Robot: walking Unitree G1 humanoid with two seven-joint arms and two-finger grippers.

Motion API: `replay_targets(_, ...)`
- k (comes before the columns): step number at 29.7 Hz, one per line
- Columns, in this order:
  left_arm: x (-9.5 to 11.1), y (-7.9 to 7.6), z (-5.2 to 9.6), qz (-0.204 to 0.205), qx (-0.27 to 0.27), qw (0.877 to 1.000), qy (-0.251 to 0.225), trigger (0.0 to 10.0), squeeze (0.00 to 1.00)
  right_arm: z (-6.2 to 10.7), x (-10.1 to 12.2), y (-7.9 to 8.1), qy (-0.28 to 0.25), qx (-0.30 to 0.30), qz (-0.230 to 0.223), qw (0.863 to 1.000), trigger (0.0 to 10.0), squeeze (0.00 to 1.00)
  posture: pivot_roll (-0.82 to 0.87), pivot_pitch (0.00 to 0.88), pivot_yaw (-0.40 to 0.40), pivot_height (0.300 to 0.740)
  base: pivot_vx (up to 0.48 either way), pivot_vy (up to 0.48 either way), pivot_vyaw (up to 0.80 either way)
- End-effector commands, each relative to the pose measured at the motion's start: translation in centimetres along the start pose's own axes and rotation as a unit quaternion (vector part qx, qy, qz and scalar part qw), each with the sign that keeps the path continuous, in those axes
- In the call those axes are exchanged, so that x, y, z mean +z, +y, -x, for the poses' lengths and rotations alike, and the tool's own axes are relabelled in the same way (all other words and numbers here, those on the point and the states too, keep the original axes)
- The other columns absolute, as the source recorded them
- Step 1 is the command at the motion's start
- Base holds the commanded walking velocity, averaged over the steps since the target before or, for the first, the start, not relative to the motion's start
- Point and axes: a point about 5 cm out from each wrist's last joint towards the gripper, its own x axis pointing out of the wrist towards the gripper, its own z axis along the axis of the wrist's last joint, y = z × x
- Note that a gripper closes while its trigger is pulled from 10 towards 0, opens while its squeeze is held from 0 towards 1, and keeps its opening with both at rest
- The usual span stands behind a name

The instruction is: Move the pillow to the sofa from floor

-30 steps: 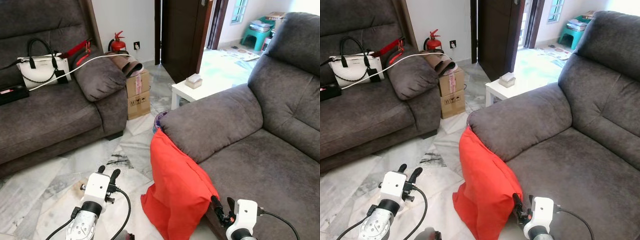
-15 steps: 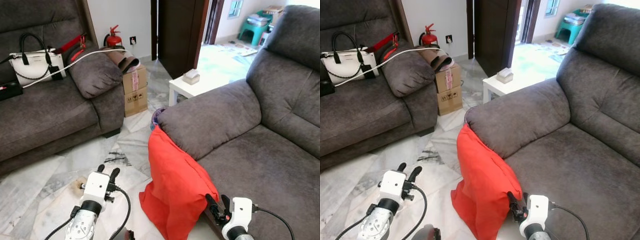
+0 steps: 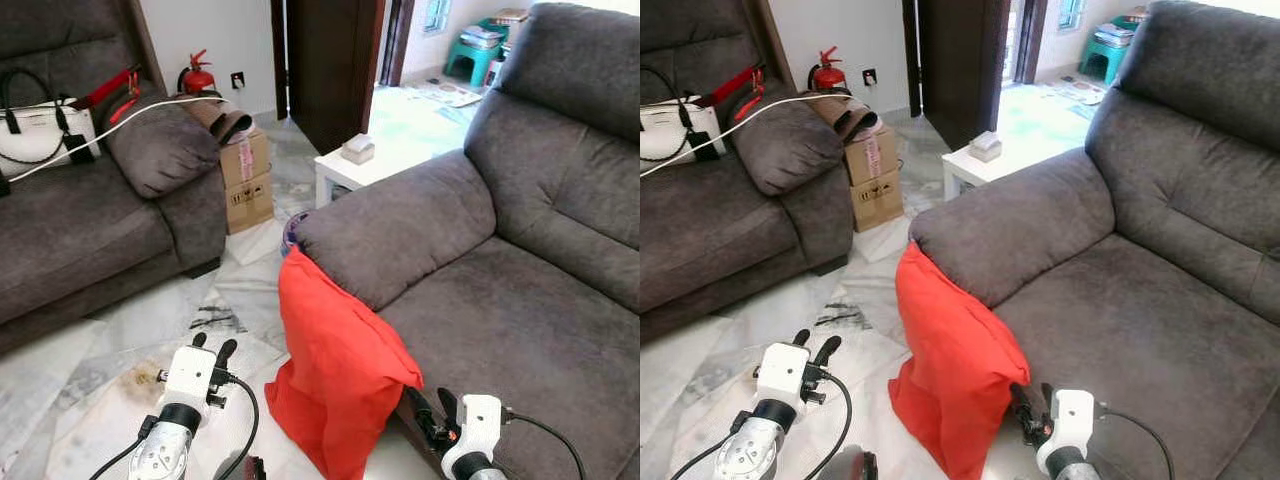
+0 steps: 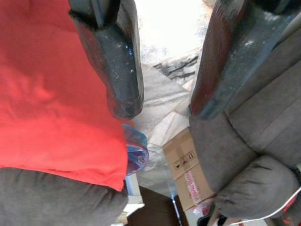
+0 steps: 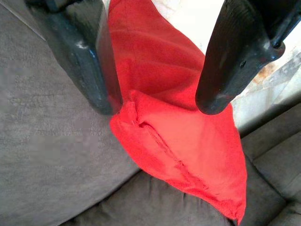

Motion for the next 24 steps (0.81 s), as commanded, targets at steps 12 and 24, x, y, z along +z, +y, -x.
replay_targets(12,0.0,0.3,0.2,0.001,0.001,1.000,0.006,10.0,0.00,-0.3,0.5,-0.1,-0.012,-0.009,-0.019,1.000,10.0,0.00,0.01,0.115,0.022,0.622,0.330,0.000,0.07)
replay_targets(24,-0.1,0.3,0.5,0.000,0.001,1.000,0.004,10.0,0.00,-1.2,1.5,0.0,-0.021,0.002,-0.032,0.999,10.0,1.00,0.02,0.116,0.016,0.622,0.023,0.000,0.00)
